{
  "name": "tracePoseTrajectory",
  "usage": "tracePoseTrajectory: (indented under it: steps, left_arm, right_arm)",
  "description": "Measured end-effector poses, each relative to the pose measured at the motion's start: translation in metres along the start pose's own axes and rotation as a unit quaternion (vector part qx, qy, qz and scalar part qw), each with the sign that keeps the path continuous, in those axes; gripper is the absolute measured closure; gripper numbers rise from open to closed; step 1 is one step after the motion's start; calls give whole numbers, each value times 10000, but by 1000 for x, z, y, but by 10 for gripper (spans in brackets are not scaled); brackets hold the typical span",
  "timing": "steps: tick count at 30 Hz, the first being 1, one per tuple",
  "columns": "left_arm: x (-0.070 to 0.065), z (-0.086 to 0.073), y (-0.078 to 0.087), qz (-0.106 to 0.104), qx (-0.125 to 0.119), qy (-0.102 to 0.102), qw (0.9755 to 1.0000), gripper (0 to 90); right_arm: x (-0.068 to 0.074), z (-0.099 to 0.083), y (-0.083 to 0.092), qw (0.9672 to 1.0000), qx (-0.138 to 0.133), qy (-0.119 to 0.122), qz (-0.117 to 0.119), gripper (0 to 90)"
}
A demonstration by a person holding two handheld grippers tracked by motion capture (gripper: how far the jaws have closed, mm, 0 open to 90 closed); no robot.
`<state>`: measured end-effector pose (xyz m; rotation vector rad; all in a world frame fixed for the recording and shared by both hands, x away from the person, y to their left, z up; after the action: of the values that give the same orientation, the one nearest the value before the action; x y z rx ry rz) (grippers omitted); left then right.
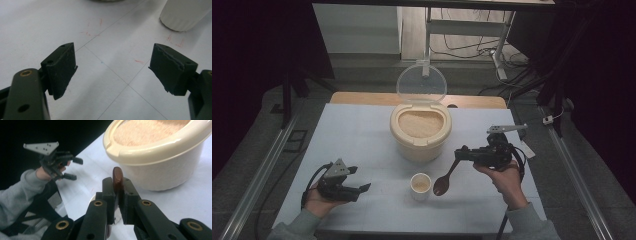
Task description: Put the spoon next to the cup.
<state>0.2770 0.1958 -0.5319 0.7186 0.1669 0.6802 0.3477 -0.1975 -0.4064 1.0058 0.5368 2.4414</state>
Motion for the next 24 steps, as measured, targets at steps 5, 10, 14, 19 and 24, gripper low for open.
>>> tracePoseTrajectory:
  steps: [5, 10, 14, 19, 24]
  left_arm:
    - [0, 0, 0, -4, 11, -14, 10000, 209]
    - [-1, 0, -1, -6, 24, -18, 10000, 209]
    - [-1, 0, -1, -9, 27, -22, 10000, 209]
    - [-1, 0, -1, -15, 34, -27, 10000, 209]
    - [0, -1, -1, -18, 32, -22, 10000, 209]
  right_arm:
    - [1, -4, -5, 9996, 260, 48, -13, 832]
    - [-1, -10, -15, 9983, 581, 73, -23, 832]
    - [-3, -15, -25, 9964, 843, 68, -37, 832]
    - [-6, -20, -36, 9937, 1115, 80, -85, 831]
    - [-13, -22, -45, 9921, 1244, 42, -124, 831]
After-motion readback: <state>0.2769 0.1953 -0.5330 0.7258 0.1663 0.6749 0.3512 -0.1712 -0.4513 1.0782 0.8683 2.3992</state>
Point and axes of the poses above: each handheld gripper's, and its own axes: y roughly backward along the jaws, z roughly out of its top, x roughly to its left, the point moved 4 cm from there along -y, roughly forward along the jaws, and after that the axes turned 11 degrees about -y, right-handed, at the moved point
